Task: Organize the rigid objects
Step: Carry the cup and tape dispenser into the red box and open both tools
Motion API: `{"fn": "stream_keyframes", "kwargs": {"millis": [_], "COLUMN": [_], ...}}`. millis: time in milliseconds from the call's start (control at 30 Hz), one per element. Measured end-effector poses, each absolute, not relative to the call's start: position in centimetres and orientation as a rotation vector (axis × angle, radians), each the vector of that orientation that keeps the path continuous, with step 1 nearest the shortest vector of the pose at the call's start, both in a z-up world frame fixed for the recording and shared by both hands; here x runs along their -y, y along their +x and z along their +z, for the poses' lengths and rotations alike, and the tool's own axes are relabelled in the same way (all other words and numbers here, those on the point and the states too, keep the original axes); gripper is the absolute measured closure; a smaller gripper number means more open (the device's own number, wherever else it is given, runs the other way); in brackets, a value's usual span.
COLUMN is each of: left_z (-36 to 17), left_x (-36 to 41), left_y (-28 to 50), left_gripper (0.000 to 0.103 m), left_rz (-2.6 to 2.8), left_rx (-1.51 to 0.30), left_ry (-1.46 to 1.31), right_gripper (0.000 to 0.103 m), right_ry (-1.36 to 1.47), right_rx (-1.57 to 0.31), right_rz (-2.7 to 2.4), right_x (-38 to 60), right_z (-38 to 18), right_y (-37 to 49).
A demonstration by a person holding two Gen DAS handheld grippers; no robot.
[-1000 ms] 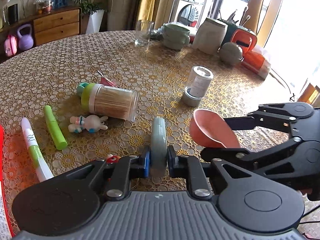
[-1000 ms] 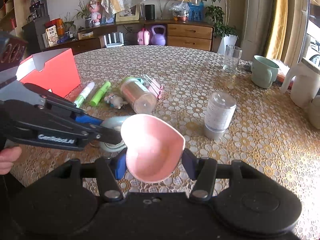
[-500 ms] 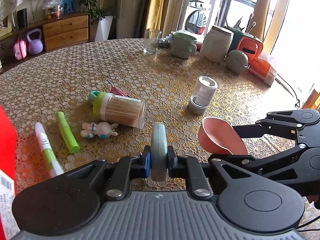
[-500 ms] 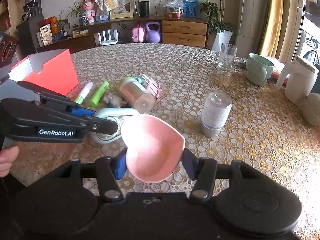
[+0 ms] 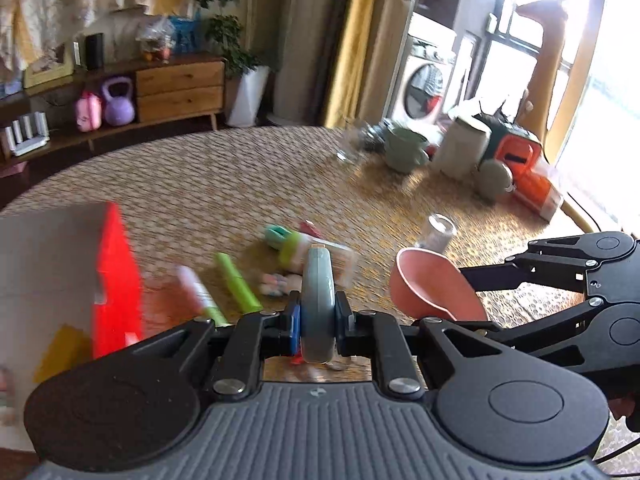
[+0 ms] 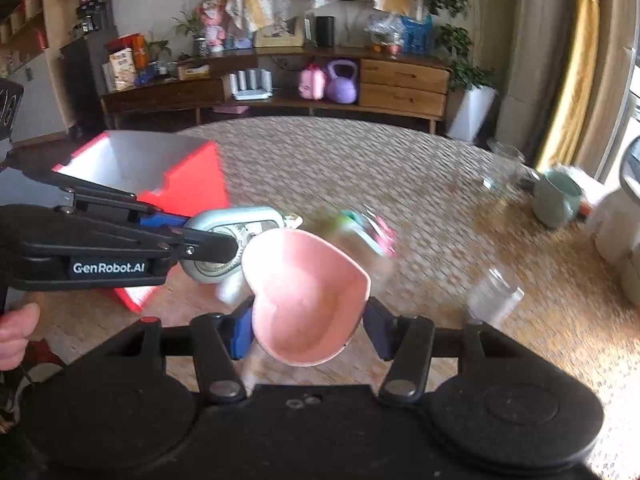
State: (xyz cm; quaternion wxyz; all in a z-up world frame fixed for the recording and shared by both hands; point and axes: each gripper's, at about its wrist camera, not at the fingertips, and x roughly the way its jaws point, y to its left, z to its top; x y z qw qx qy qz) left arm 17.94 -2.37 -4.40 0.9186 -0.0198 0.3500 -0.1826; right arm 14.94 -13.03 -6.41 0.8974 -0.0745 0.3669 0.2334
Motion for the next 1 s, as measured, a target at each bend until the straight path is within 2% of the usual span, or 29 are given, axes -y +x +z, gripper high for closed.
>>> {"fn": "stream_keyframes", "kwargs": {"millis": [500,1000], "left_z": [-0.3,-4.1], "left_x": [-10.7,-22.2], "left_y": [16.8,19.6], "left_gripper": [0.087,0.087], "left_rz": [-0.173,0.034], "left_rx": [-0.678,-0.769], "left_ry": [-0.093,-0.143], "right_gripper": [0.048,0.048], "right_ry": [-0.219,-0.322], "right_rx": [-0.739,-0.865], "right_rz": [0.652,0.672], "right_x": [0.3,-10.1], "right_z": [-3.6,-8.5], "right_y": [17.1,20.9]}}
